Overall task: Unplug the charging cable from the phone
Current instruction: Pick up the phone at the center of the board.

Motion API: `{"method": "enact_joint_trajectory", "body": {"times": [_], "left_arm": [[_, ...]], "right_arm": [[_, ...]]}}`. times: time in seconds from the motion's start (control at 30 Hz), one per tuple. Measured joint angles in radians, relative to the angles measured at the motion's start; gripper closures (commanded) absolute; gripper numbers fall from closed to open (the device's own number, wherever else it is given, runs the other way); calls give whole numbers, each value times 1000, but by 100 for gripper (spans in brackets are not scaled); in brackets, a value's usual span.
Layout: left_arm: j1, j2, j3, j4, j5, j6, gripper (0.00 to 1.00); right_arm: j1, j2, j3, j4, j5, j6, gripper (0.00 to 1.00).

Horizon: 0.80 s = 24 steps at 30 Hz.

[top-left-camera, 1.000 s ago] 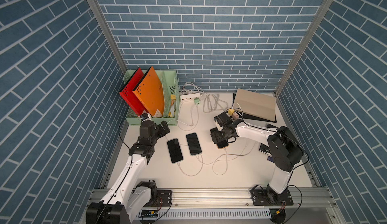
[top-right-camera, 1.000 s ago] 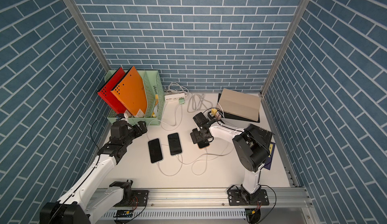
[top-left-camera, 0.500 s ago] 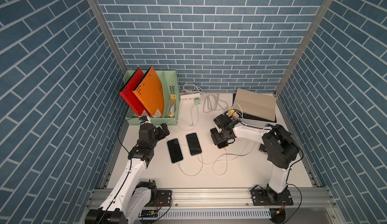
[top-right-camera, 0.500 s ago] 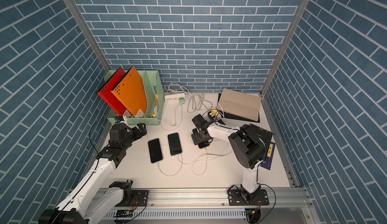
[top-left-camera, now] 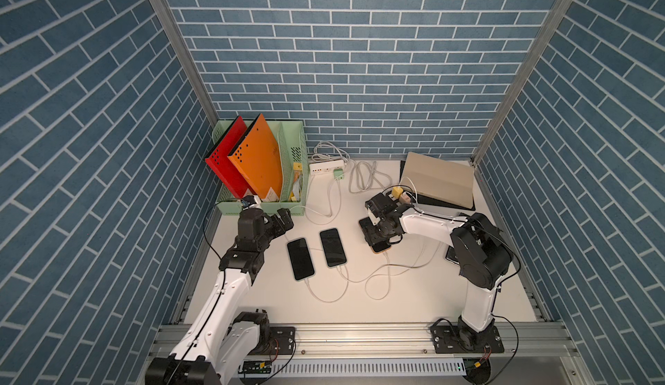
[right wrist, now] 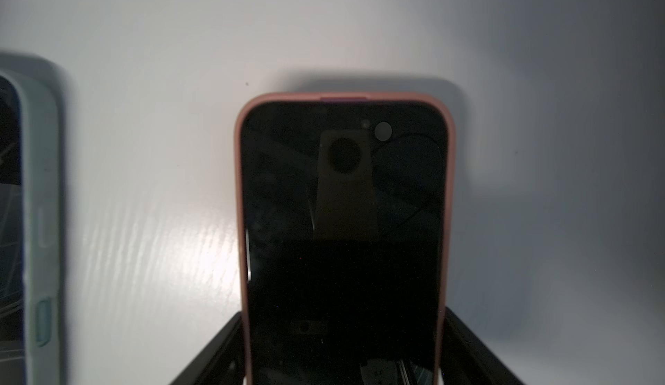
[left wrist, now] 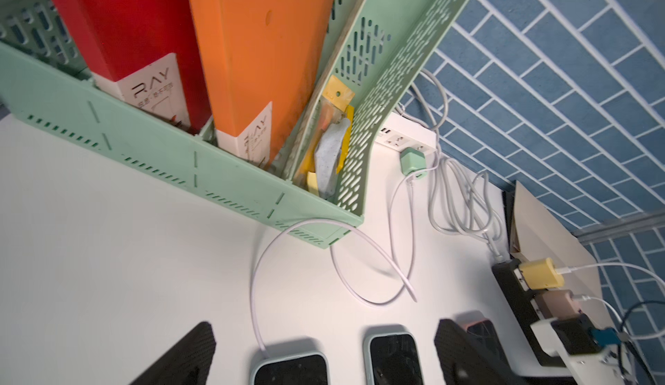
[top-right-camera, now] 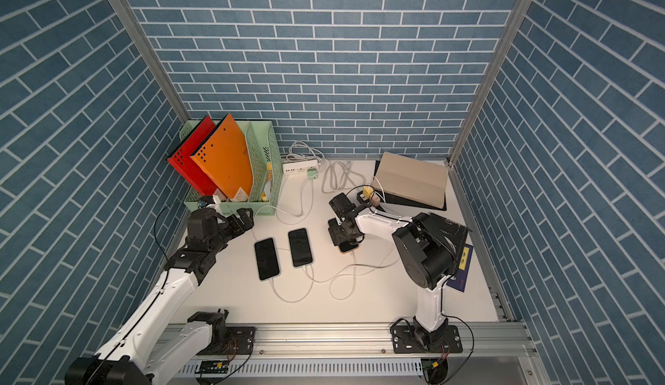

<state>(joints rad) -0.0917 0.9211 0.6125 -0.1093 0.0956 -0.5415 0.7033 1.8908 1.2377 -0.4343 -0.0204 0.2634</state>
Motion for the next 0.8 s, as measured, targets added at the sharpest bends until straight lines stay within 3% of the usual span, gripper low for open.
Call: {"method": "enact_joint_trajectory", "body": {"times": [0.2, 0.37, 0.57, 0.67, 0.8], "left_arm": [[1, 86, 130, 44, 131, 30, 0], [2, 205, 168, 143, 284, -7, 0], [1, 297, 108, 379, 481, -157, 0], [-17, 304, 91, 462, 552, -208, 0], [-117, 333, 102, 557, 627, -241, 0]], "right_arm": [[-140, -50, 18, 111, -248, 2, 63], [-242, -108, -32, 362, -537, 94, 67], [-261, -133, -230, 890, -871, 440, 75], [-251, -135, -349, 1120, -947, 637, 75], [-229, -135, -468, 1387, -1001, 876, 75]]}}
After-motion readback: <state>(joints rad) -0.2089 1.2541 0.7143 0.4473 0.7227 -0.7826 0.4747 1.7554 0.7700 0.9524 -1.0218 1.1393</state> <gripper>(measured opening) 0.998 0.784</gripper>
